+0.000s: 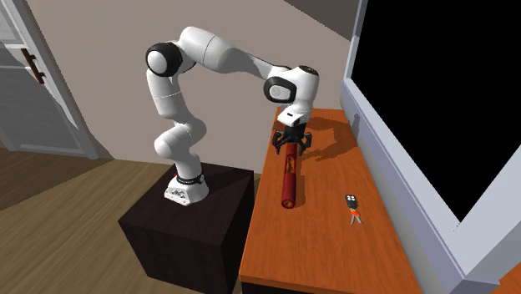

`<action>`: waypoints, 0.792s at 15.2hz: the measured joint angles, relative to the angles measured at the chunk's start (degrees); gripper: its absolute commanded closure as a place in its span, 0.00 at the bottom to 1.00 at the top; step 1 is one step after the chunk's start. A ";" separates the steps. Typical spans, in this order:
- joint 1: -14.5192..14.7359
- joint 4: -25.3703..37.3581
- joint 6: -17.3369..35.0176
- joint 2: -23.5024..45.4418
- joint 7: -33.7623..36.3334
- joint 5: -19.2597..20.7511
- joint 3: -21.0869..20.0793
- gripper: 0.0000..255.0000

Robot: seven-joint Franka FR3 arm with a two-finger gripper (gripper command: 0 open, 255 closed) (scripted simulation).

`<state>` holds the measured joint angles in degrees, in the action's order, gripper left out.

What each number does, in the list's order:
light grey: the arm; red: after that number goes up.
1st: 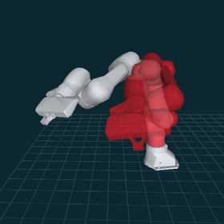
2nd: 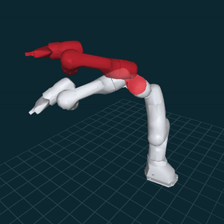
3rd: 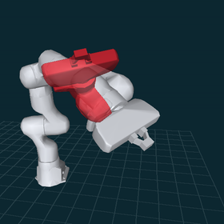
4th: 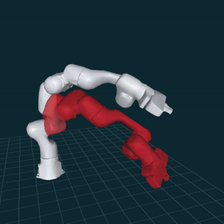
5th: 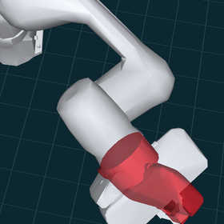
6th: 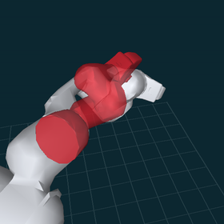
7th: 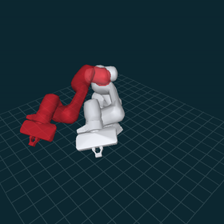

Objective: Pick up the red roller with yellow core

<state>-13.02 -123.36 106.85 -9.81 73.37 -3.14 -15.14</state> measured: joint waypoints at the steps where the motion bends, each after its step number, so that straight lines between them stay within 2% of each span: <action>1: -0.49 1.04 0.55 2.47 3.29 0.48 -0.19 0.00; 4: -0.85 0.62 2.28 4.66 6.46 0.92 -0.26 0.00; 9: -0.85 -1.43 5.93 6.43 7.16 1.31 -0.39 0.00; 10: -0.87 -1.62 6.24 6.55 7.17 1.34 -0.38 1.00; 12: -0.86 -1.71 6.45 6.62 7.21 1.36 -0.39 1.00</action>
<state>-13.88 -125.06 113.30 -3.19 80.57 -1.78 -15.53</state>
